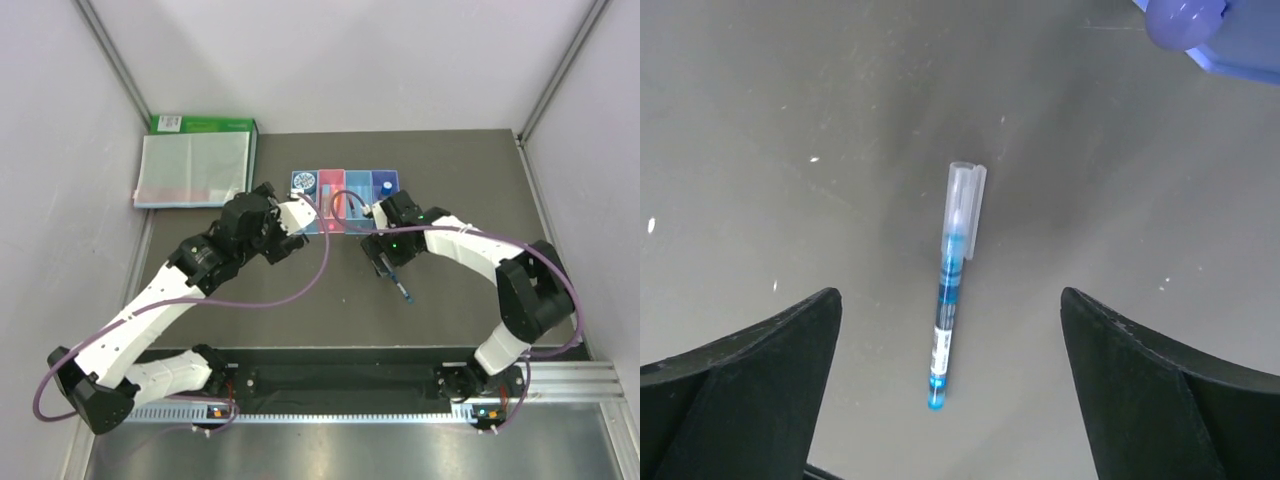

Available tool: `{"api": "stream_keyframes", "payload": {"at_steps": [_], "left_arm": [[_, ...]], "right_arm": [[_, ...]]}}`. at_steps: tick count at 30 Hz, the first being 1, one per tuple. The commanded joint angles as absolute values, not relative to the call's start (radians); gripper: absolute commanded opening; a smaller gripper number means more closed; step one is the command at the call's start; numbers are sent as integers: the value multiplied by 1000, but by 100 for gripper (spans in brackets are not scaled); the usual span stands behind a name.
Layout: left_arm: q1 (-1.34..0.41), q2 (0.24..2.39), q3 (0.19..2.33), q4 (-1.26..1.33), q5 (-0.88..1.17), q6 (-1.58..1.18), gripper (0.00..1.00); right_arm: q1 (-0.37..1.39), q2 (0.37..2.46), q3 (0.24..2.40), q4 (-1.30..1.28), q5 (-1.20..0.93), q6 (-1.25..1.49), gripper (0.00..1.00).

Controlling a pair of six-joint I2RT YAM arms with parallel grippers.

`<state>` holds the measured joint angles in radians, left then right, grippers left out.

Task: Sort the stationery into containers
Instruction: Pick up the pen from the center of the board.

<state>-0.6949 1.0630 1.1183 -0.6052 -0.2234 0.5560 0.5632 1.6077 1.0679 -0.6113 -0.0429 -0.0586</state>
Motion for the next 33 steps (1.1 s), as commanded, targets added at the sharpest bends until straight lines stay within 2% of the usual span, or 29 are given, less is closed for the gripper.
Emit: {"api": "stream_keyframes", "payload": {"at_steps": [1,2,10,13,16,17,19,20,23,25,33], "left_arm": [[-664,1054,1146,-522,-204,566,99],[-660,1051,1149,-522,-204,568,99],[-638,1043,1172,-514,-202,603,99],[-623,1048,1186,-509,-204,604,99],[-604,1051,1190,-503,-204,609,99],[-595,1049,1190,-500,-204,614,99],[-583,1046,1186,-492,-202,621,99],[-572,1046,1184,-491,-198,624,99],[-552,1048,1184,-486,-186,632,99],[-546,1052,1189,-483,-183,634,99],[-537,1048,1200,-503,-181,606,99]], "right_arm": [[569,1650,1114,-574,-37,-34,86],[571,1657,1115,-571,-43,-34,81],[571,1721,1111,-525,-54,-5,77],[569,1739,1111,-515,-52,-6,71],[569,1758,1109,-505,-51,-6,56],[568,1764,1111,-503,-49,-6,42],[566,1779,1111,-494,-54,26,29],[566,1785,1117,-491,-52,29,19],[565,1809,1137,-482,-46,31,3],[568,1816,1144,-483,-46,29,0],[583,1772,1204,-515,-40,26,0]]}}
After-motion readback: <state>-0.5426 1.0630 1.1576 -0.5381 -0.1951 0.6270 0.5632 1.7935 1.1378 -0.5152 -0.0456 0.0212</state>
